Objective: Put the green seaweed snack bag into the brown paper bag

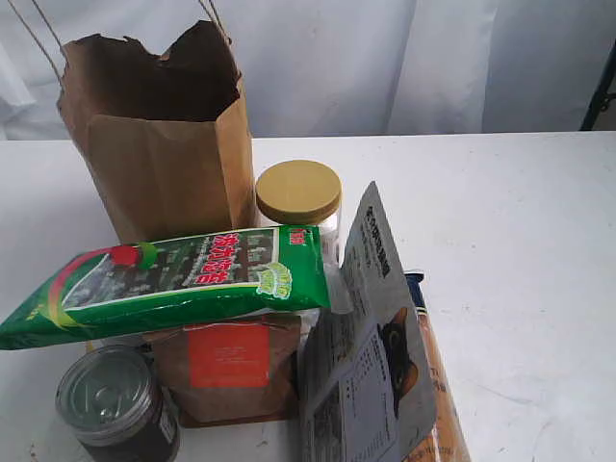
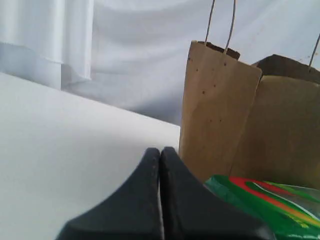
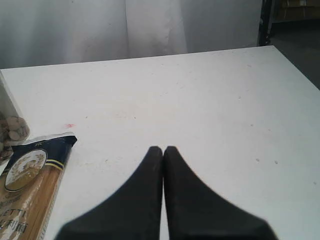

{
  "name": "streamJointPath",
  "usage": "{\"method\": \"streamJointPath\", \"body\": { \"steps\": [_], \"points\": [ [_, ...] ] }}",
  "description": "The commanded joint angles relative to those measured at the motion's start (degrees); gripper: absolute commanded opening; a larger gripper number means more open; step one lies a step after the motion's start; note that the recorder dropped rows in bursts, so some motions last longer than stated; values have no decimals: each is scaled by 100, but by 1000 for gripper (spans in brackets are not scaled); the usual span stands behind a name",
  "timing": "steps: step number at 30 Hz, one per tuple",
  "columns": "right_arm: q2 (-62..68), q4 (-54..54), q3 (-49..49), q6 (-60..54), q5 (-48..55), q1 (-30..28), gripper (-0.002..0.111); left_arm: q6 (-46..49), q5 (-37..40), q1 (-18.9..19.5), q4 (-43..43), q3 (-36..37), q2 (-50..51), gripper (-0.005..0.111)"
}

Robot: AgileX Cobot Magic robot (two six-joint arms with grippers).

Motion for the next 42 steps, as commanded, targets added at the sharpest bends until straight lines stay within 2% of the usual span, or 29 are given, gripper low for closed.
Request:
{"method": "streamJointPath", "body": {
  "steps": [1,5,10,12,13,16,19,20,22,25,28,29,32,35,38,42],
  "points": [
    [-28,13,14,-21,-10,-32,0,238,-756,13,416,29,-27,0],
    [-28,13,14,-21,-10,-32,0,275,-1368,13,416,29,-27,0],
    [-28,13,14,-21,-10,-32,0,238,-1766,13,347,29,-27,0],
    [-28,13,14,-21,-10,-32,0,238,-1167,13,407,-149,-27,0],
    [-28,13,14,-21,-10,-32,0,288,-718,13,674,-581,-27,0],
    [-28,13,14,-21,-10,-32,0,401,-221,13,889,-1357,206,0],
    [-28,13,14,-21,-10,-32,0,563,968,13,876,-2647,1145,0],
    [-28,13,14,-21,-10,-32,0,657,1151,13,824,-2836,1312,0],
    [-28,13,14,-21,-10,-32,0,959,1719,13,479,-3454,1871,0],
    [-28,13,14,-21,-10,-32,0,2296,2428,13,-143,-4180,2487,0],
    [-28,13,14,-21,-10,-32,0,2885,2470,13,-840,-4415,2590,0],
    [-28,13,14,-21,-10,-32,0,2942,2454,13,-1235,-4472,2590,0],
    [-28,13,14,-21,-10,-32,0,2956,2659,13,-1715,-4484,2590,0],
    [-28,13,14,-21,-10,-32,0,3435,3096,-69,-1643,-4473,2678,0],
    [-28,13,14,-21,-10,-32,0,4329,3555,-386,-1559,-4473,2903,0],
    [-28,13,14,-21,-10,-32,0,4424,3871,-863,-927,-4473,3207,0]
  ]
}}
